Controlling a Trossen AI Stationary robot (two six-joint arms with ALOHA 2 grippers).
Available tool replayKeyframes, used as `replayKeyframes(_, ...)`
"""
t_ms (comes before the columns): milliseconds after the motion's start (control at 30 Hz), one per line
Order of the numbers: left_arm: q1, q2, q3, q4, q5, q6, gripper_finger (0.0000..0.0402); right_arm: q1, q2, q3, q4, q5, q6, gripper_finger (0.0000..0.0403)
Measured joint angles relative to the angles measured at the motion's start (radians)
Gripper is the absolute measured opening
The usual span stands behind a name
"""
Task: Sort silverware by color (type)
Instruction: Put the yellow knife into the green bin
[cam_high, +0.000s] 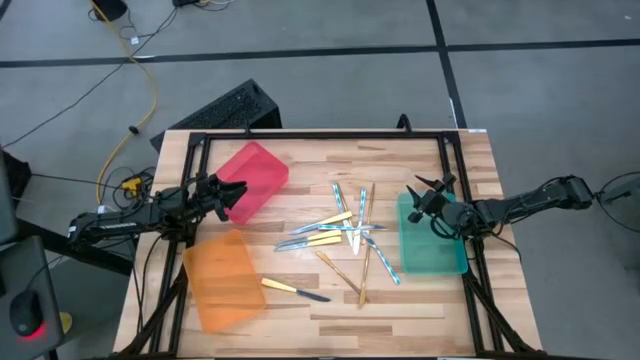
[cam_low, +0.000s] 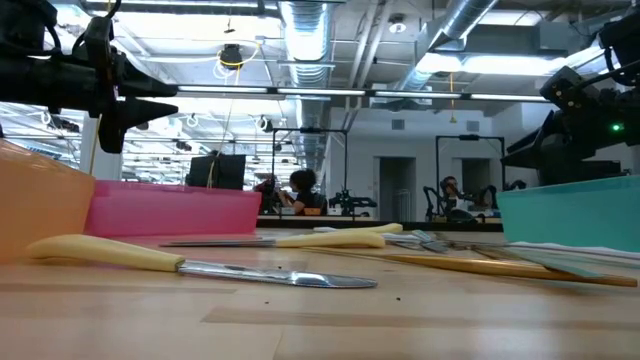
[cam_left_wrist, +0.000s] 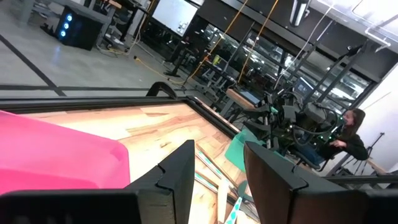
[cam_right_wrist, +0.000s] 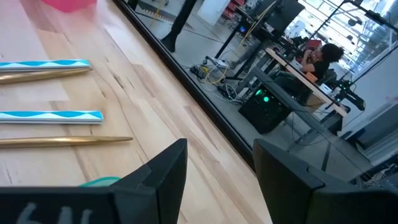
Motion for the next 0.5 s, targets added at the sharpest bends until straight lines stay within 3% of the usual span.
replayKeyframes(500, 0.0, 0.0, 0.0, 0.0, 0.007, 0.026, 0.0122, -0.024, 0.0, 0.0, 0.0, 0.001, -0.072, 0.0207)
